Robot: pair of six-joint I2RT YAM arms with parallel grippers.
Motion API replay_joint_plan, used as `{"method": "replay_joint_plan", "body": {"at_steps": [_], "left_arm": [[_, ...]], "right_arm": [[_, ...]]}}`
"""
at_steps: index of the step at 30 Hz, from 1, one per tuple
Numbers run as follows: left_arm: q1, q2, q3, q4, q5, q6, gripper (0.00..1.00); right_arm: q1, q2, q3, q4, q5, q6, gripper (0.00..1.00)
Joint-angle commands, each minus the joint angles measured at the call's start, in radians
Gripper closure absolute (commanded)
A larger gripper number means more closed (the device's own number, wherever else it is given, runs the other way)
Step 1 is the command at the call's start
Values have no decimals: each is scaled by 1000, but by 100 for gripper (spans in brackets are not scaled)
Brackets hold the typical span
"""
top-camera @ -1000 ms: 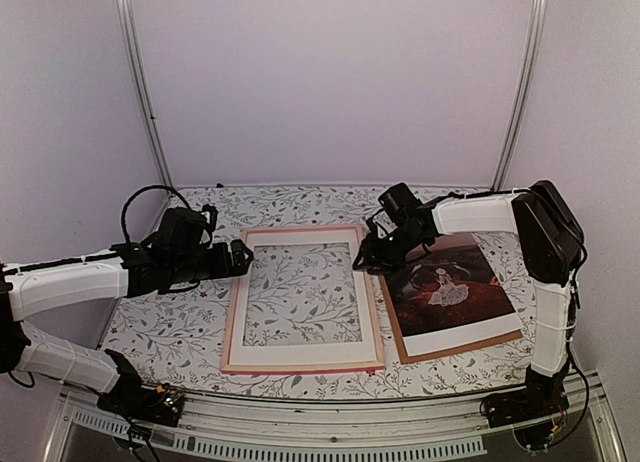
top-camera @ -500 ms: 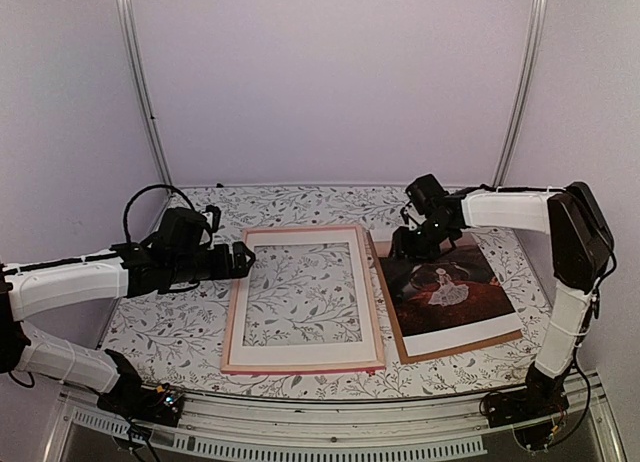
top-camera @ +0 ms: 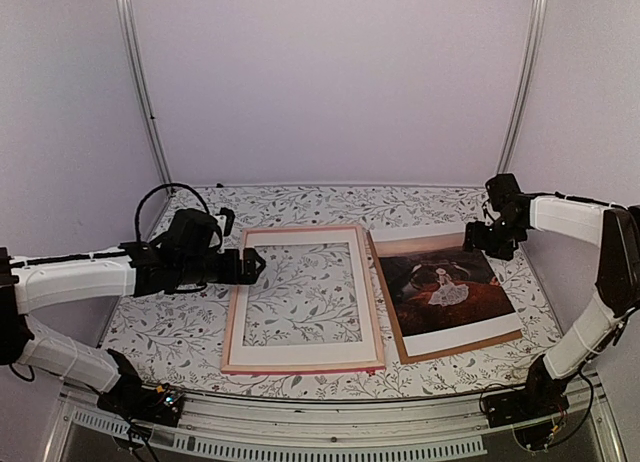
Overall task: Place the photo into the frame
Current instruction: Move the frame body to the center of the board.
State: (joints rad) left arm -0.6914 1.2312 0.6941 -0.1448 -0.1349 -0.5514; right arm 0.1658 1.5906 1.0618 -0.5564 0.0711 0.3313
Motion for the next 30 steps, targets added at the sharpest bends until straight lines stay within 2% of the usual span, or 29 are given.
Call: {"method": "replay_joint_plan", "body": {"at_steps": [1,5,9,16,30], "left_arm": [[-14,89,62,-87,-74,22,0],[-8,206,123,-208,-213,49,0],[21,293,154,-266,-261,84,5],[71,358,168,-270,-215,128,12],[128,471,229,-251,-205,175,36]], "right_arm": [[-47,-48,-36,2,15,-31,19],[-50,-56,-56,15,-12,-27,19],[-50,-42,-73,34,-43,-21,19],[-49,-27,-97,62,-60,-17,19],[-50,-24,-139,107,-130,-11,20]]}}
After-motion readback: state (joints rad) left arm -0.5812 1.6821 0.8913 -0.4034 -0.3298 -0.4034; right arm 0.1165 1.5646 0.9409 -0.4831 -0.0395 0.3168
